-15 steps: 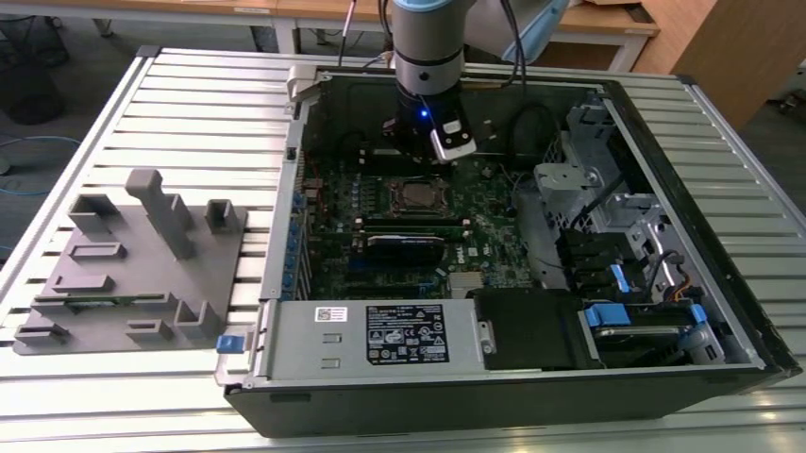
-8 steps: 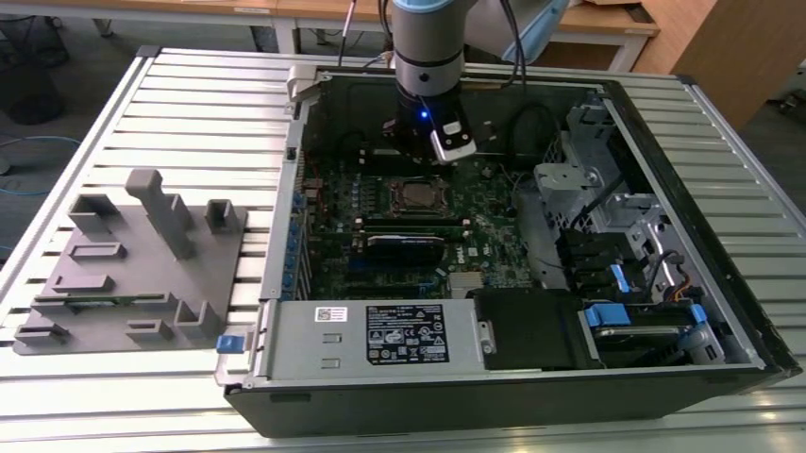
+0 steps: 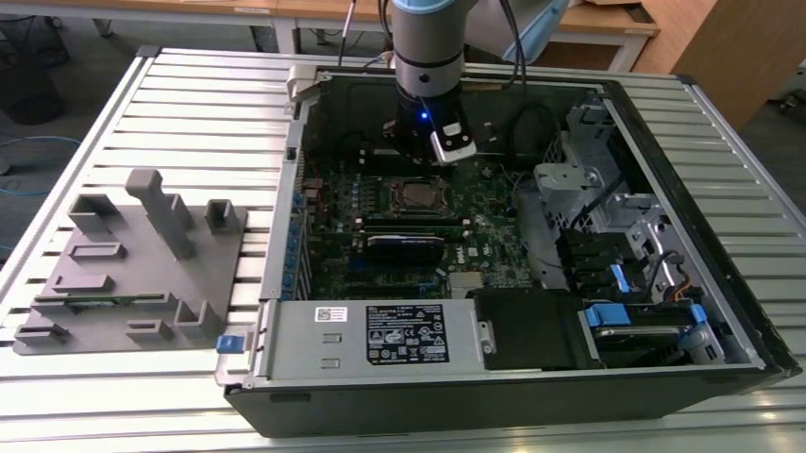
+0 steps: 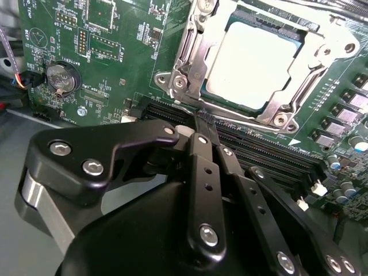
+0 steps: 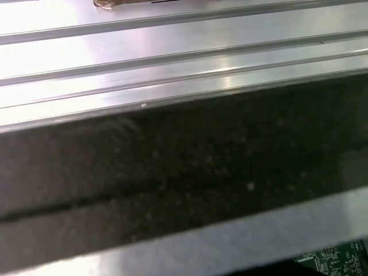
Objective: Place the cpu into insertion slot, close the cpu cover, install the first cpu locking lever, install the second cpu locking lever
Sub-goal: 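Install the first cpu locking lever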
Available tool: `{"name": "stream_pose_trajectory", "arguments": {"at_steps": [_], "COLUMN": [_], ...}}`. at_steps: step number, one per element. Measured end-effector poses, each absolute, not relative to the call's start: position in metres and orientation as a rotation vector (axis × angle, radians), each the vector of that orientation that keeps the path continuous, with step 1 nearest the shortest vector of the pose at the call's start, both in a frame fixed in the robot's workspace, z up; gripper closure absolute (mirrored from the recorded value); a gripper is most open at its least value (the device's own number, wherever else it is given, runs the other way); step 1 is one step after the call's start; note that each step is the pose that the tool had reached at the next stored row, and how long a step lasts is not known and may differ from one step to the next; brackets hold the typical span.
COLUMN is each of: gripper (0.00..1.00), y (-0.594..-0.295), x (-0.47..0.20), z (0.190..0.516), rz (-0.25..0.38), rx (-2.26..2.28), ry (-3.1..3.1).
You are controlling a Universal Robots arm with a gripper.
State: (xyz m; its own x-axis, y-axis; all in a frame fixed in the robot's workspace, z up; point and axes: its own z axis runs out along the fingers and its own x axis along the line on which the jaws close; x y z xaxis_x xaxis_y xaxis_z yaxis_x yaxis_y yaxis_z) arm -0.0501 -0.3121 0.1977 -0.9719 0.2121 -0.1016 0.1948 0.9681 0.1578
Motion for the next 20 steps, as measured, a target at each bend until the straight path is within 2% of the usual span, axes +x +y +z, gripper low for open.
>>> {"name": "stream_pose_trajectory", "arguments": {"at_steps": [20], "gripper": [0.89], "y": [-0.3166], "x": [-0.0501], "z": [0.1974], "rz": [0.223], "rx": [0.313], "ry": [2.999]}}
